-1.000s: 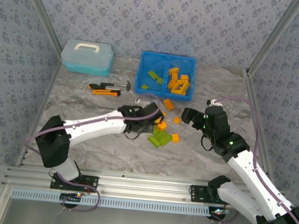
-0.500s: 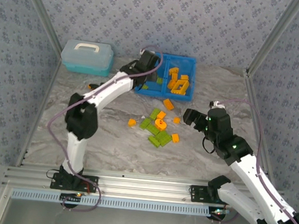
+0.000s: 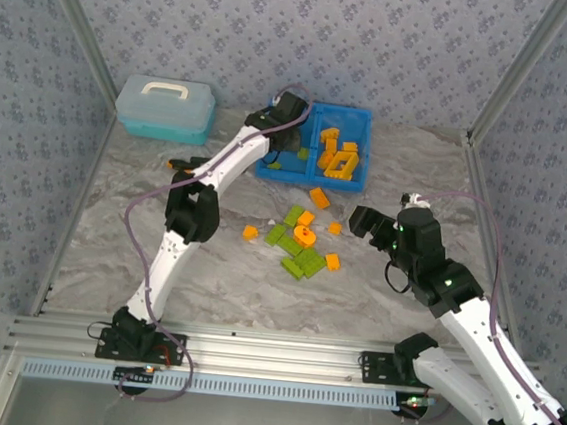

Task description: Sort the legos into containers by color

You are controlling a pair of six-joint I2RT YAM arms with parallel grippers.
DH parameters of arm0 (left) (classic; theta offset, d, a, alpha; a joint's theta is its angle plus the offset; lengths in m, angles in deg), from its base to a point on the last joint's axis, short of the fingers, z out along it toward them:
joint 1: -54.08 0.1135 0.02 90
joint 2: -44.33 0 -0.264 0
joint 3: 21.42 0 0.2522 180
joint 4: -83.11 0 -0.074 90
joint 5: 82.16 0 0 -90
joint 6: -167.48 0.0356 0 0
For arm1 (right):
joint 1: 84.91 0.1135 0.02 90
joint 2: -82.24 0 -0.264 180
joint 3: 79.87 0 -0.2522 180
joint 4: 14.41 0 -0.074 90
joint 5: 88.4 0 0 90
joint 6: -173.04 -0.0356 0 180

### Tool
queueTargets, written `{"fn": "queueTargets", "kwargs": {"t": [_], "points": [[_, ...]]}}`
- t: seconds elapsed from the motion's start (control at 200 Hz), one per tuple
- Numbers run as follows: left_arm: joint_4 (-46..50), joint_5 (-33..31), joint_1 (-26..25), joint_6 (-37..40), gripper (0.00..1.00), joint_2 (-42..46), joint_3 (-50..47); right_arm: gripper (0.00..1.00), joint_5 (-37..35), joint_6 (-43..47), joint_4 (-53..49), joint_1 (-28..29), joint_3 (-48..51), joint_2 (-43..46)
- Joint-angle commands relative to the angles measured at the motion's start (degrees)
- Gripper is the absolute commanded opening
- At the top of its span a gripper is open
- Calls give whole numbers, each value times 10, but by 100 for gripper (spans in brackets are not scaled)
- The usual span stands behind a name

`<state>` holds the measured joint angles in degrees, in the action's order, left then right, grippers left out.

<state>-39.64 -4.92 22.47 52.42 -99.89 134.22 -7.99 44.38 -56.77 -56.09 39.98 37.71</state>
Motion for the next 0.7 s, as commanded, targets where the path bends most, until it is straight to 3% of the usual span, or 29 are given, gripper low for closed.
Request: {"fn": "queueTargets", "kwargs": {"t": [0.0, 0.135, 0.27, 0.54, 0.695], "points": [[9, 13, -1, -5, 48, 33, 29, 100, 3, -12, -6, 4, -5, 6], [16, 37, -1, -13, 59, 71, 22, 100, 3, -13, -2, 4, -5, 5], [24, 73, -7, -17, 59, 139, -28, 100, 4, -12, -3, 5, -5, 5], [-185, 63, -53, 48, 61, 462, -486, 100, -9, -3, 3, 5, 13, 5], [-193, 88, -75, 71, 60, 549, -641, 100, -13, 8, 35, 4, 21, -5]]}}
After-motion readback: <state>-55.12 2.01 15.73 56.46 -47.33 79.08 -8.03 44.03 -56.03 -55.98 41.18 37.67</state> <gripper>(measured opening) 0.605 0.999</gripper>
